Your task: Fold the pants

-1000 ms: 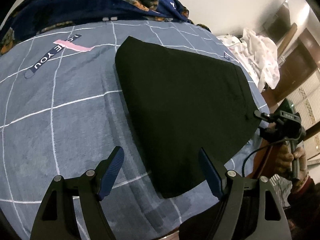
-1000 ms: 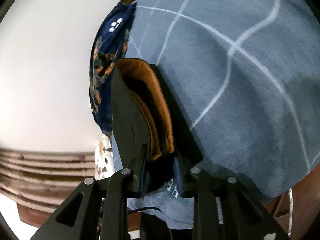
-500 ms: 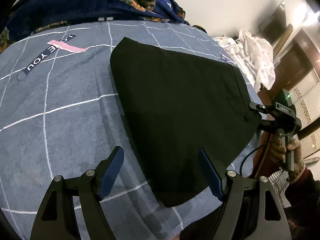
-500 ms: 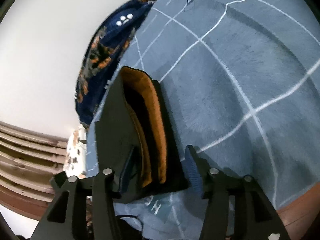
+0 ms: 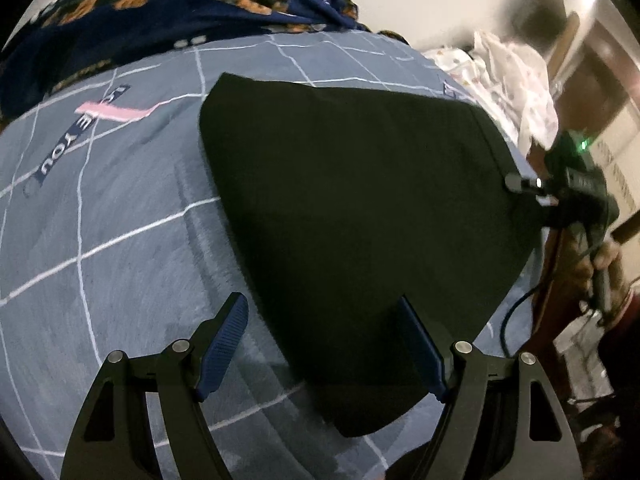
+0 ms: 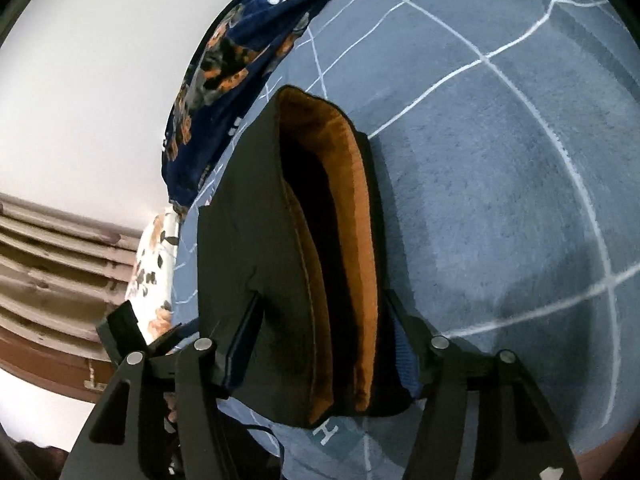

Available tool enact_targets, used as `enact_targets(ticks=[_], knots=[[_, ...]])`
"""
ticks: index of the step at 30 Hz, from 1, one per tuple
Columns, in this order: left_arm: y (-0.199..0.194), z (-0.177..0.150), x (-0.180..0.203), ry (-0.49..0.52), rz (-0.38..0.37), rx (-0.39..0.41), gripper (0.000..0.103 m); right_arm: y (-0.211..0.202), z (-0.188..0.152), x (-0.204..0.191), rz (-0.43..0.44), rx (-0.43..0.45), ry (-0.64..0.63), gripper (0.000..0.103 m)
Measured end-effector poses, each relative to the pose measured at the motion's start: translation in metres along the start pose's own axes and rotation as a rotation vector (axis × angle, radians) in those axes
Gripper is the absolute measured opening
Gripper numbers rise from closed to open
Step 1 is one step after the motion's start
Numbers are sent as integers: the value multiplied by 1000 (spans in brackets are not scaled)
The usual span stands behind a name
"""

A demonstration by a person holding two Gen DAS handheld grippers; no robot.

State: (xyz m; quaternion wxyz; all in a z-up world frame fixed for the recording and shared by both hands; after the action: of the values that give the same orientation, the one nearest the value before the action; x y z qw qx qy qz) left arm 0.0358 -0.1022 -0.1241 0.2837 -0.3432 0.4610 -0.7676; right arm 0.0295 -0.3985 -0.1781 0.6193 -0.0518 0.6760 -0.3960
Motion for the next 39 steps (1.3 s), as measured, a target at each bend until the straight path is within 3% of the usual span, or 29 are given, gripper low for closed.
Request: enact_targets(ticks=[10,39], knots=[[7,7,12,61,62,-2,77,5,9,-7,-9,-24,-40,68],[18,20,7,50,84,-3,80,2,3,-9,0,-8,-74,69]])
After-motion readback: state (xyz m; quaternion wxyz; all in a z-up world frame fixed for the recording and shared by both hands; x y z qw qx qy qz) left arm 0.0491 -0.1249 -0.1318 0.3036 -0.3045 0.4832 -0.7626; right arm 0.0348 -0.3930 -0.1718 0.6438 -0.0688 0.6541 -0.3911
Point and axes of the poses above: each gripper's, at about its wrist camera, not at the fingertips, and y roughly the way its jaws point, x to its right, z to its top, the point moved 1 cm from there along y, roughly the way its jaws point, and after that the axes turned 7 degrees about -x, right-handed, at the moved point
